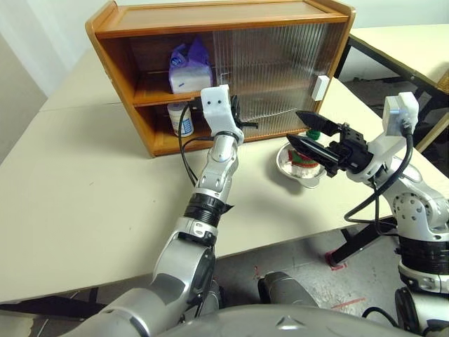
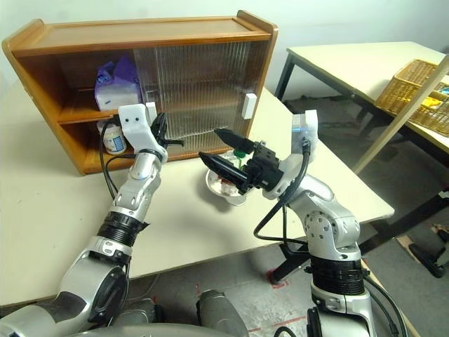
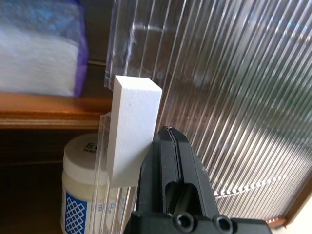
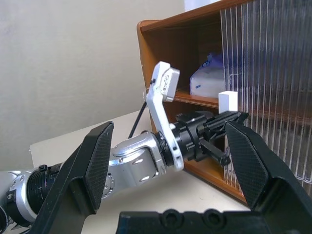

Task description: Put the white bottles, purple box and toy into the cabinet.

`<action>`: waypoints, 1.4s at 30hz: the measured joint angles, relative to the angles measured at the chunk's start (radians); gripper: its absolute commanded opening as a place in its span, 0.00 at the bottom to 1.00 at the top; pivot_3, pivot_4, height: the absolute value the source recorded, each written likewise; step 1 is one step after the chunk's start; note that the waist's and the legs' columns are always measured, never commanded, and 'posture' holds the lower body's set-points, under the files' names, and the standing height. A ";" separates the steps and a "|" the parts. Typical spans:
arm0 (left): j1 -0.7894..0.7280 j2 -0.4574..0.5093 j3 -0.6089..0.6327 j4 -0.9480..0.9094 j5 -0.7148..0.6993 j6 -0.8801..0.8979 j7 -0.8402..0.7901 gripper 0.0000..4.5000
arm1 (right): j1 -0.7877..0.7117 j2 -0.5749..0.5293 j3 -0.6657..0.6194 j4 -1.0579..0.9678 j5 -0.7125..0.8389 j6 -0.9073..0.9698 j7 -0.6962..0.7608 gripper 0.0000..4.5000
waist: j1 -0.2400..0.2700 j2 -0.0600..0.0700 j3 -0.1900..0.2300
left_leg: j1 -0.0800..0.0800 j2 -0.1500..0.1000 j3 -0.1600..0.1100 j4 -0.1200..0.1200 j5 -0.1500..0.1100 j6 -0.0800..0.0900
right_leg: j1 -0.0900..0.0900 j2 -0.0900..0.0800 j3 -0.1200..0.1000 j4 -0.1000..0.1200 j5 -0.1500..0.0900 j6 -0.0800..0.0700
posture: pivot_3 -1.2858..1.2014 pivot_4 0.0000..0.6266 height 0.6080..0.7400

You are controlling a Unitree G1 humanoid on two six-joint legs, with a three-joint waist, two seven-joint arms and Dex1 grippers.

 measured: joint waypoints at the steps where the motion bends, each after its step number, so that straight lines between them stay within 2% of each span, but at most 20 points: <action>1: 0.002 0.000 0.004 -0.021 0.000 0.003 0.012 0.01 | 0.000 0.000 0.000 0.000 0.000 0.000 0.001 1.00 | -0.001 0.000 0.000 | 0.000 0.000 0.000 0.000 0.000 0.000 | 0.000 0.000 0.000 0.000 0.000 0.000 | 0.44 0.04 1.00; 13: 0.103 0.012 0.083 -0.242 0.001 0.116 0.095 0.01 | -0.006 0.003 0.003 0.014 0.000 0.000 0.013 1.00 | 0.005 0.000 0.000 | 0.001 0.000 0.000 0.000 -0.002 -0.003 | 0.000 0.000 0.001 0.000 0.000 0.000 | 0.45 0.05 1.00; 17: 0.119 0.018 0.107 -0.278 0.001 0.138 0.113 0.01 | -0.012 0.004 0.006 0.020 0.000 0.000 0.020 1.00 | 0.013 0.000 0.000 | 0.001 0.001 -0.001 0.000 -0.008 -0.013 | 0.000 -0.001 0.002 0.000 0.000 -0.001 | 0.46 0.05 1.00; 31: 0.190 0.118 0.219 -0.365 0.009 0.177 0.192 0.01 | -0.051 0.011 0.018 0.067 -0.004 0.000 0.055 1.00 | 0.051 0.000 0.000 | 0.002 0.002 -0.002 -0.001 -0.009 -0.015 | 0.000 0.000 0.003 0.001 0.002 -0.006 | 0.48 0.03 1.00; 36: 0.191 0.134 0.226 -0.367 0.007 0.180 0.191 0.01 | -0.055 0.014 0.024 0.087 -0.008 0.000 0.070 1.00 | 0.059 0.000 0.000 | 0.002 0.003 -0.001 -0.001 -0.010 -0.017 | -0.002 0.000 0.003 0.001 0.007 -0.015 | 0.48 0.03 1.00; 39: 0.192 0.134 0.227 -0.368 0.003 0.180 0.184 0.01 | -0.059 0.014 0.024 0.094 -0.009 0.000 0.074 1.00 | 0.060 0.000 0.000 | 0.002 0.003 -0.001 -0.002 -0.010 -0.017 | -0.003 0.000 0.002 0.001 0.007 -0.015 | 0.48 0.02 1.00; 42: 0.212 0.132 0.220 -0.404 -0.047 0.181 0.091 0.01 | -0.065 0.014 0.024 0.096 -0.009 -0.001 0.077 1.00 | 0.067 0.000 0.000 | 0.003 0.003 -0.001 -0.002 -0.010 -0.017 | -0.002 0.001 0.001 0.003 0.007 -0.016 | 0.48 0.02 1.00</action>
